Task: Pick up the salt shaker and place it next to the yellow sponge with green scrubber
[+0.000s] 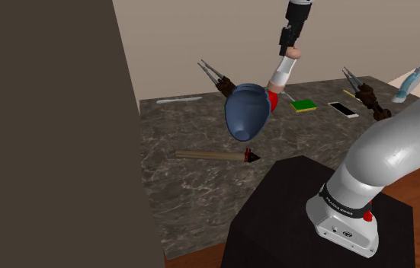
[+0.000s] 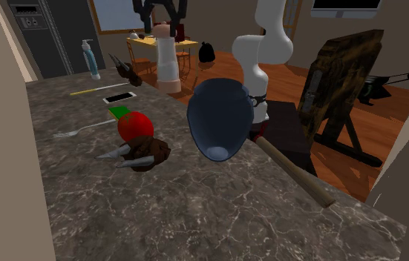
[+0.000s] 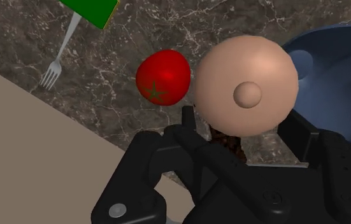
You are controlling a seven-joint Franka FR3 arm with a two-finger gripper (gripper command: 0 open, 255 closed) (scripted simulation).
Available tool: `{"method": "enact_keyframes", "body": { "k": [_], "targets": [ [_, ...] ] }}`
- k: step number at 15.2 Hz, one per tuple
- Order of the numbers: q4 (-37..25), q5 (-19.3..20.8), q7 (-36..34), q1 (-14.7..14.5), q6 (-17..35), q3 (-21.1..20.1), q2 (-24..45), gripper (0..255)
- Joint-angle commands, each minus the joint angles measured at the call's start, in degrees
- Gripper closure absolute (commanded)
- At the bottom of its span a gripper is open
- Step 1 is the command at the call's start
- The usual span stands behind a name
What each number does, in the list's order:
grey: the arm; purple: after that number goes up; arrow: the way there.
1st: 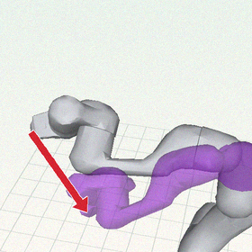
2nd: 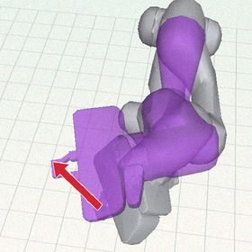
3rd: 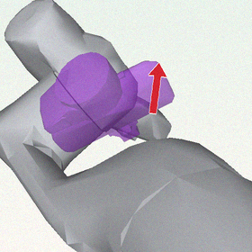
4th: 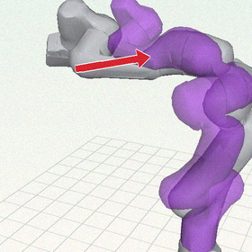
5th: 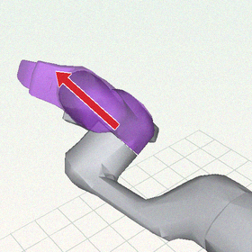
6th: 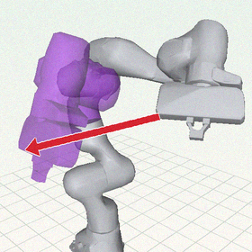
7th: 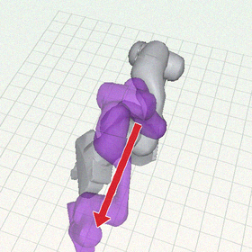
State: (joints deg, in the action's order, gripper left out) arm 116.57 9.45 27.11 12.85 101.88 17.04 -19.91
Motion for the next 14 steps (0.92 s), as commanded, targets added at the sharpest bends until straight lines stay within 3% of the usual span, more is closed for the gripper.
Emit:
{"method": "enact_keyframes", "body": {
  "k": [1,14],
  "targets": [
    [0.19,0.77,2.94,1.18,-0.79,1.87,-1.35,255],
    [-6.12,3.84,20.53,6.56,-5.82,13.83,-2.81,255]
  ]
}}
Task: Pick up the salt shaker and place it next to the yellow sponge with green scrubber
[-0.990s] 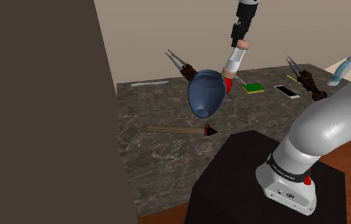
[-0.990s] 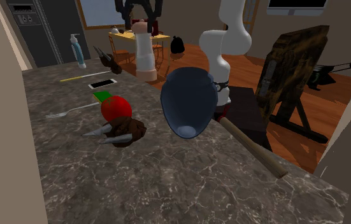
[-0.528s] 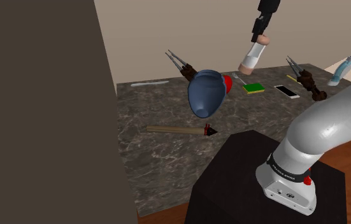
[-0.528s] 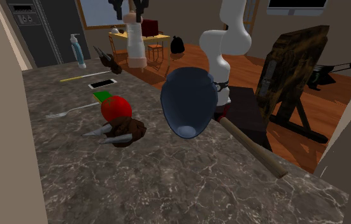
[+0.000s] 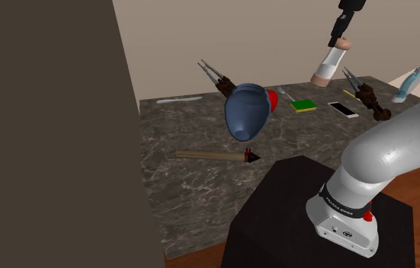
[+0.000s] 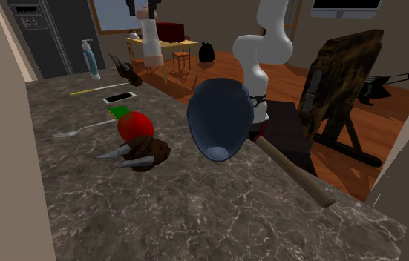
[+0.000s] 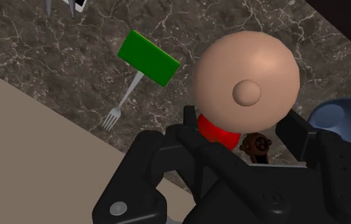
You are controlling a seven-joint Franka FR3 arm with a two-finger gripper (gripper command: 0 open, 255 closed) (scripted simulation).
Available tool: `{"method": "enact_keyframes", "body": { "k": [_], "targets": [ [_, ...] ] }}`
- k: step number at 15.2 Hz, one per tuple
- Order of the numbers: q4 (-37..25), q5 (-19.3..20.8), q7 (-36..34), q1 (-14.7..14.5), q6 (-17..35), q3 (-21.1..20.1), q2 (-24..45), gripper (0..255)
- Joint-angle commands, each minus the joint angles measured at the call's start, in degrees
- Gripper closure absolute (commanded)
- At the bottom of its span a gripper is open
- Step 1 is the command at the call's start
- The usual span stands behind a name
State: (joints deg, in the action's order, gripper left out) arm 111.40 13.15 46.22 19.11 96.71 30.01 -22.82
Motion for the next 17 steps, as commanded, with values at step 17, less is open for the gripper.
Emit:
{"method": "enact_keyframes", "body": {
  "k": [17],
  "targets": [
    [-7.40,-1.51,18.12,2.95,1.02,14.29,6.37,255]
  ]
}}
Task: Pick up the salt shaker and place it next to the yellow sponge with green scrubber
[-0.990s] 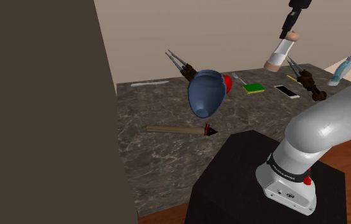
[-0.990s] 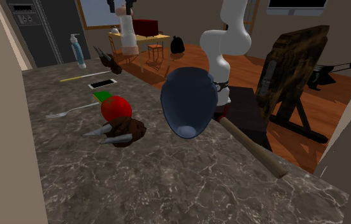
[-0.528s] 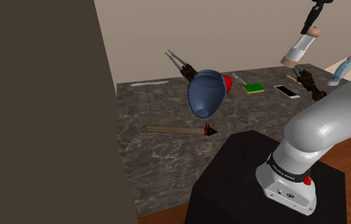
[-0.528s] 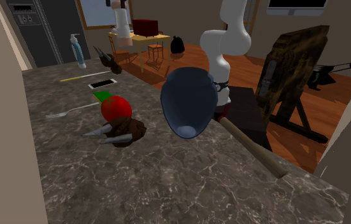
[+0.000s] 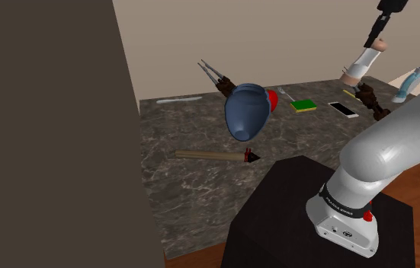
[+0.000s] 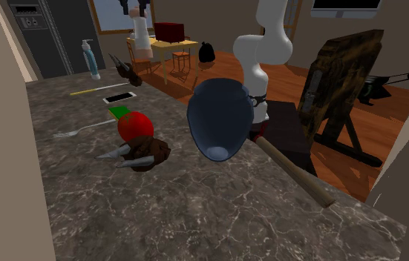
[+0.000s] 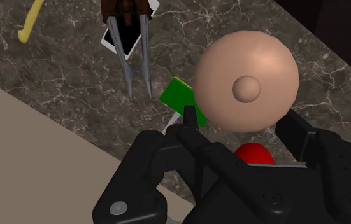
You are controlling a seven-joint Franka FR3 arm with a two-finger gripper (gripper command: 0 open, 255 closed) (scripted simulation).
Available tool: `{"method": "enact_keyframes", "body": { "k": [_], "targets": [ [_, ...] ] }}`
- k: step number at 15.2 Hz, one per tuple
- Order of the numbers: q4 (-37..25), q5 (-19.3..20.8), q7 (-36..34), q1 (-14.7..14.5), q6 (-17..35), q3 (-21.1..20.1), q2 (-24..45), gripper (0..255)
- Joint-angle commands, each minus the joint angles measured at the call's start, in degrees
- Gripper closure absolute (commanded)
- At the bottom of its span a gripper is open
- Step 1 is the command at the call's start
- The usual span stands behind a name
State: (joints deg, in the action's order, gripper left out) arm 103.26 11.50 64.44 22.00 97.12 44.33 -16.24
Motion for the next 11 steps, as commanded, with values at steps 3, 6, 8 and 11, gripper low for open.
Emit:
{"method": "enact_keyframes", "body": {
  "k": [3,6,8,11],
  "targets": [
    [3.46,0.58,-0.44,0.28,2.88,0.00,-0.74,255],
    [6.04,0.94,-0.71,0.47,5.15,0.13,-1.12,255],
    [7.70,1.14,-0.85,0.59,6.67,0.26,-1.29,255],
    [10.08,1.39,-1.00,0.74,8.95,0.52,-1.42,255]
  ]
}}
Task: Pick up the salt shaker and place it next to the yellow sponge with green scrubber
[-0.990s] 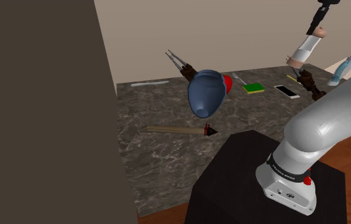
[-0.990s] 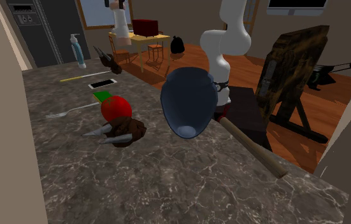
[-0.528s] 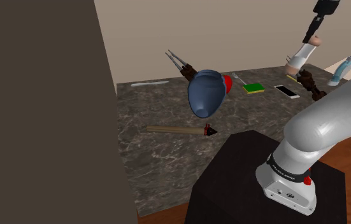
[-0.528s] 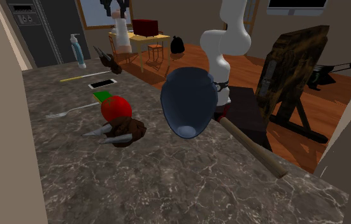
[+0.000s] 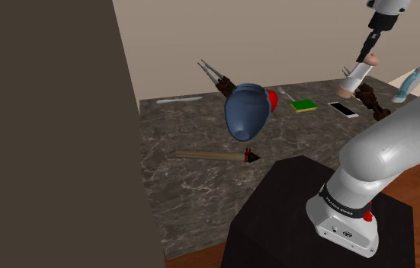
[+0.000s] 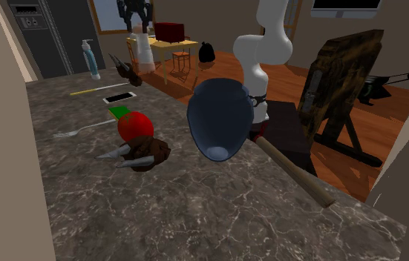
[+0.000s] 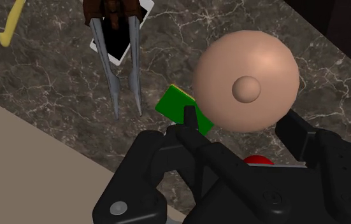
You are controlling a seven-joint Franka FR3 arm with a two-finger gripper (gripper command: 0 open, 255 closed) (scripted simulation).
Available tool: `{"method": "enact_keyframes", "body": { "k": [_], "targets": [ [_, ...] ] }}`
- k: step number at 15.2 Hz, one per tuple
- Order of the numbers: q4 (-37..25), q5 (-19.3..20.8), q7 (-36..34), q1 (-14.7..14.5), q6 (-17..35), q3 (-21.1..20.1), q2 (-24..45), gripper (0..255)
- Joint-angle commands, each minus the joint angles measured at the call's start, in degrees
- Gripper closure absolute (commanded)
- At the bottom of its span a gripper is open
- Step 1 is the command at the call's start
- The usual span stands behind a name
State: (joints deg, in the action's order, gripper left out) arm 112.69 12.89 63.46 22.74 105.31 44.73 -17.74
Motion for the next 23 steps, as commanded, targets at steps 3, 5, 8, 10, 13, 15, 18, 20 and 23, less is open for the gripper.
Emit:
{"method": "enact_keyframes", "body": {
  "k": [3,5,8,10,13,15,18,20,23],
  "targets": [
    [2.91,0.18,-0.11,0.12,3.04,0.46,0.10,255],
    [4.36,0.26,-0.13,0.19,4.58,0.73,0.19,255],
    [6.45,0.32,-0.11,0.25,6.90,1.18,0.45,255],
    [7.78,0.31,-0.06,0.26,8.46,1.52,0.71,255],
    [9.69,0.22,0.07,0.25,10.82,2.08,1.23,255],
    [10.91,0.10,0.21,0.21,12.41,2.48,1.66,255],
    [12.66,-0.19,0.50,0.12,14.82,3.14,2.44,255],
    [13.76,-0.46,0.75,0.02,16.45,3.61,3.06,255],
    [13.75,-0.43,0.67,0.01,16.37,3.53,3.02,0]
  ]
}}
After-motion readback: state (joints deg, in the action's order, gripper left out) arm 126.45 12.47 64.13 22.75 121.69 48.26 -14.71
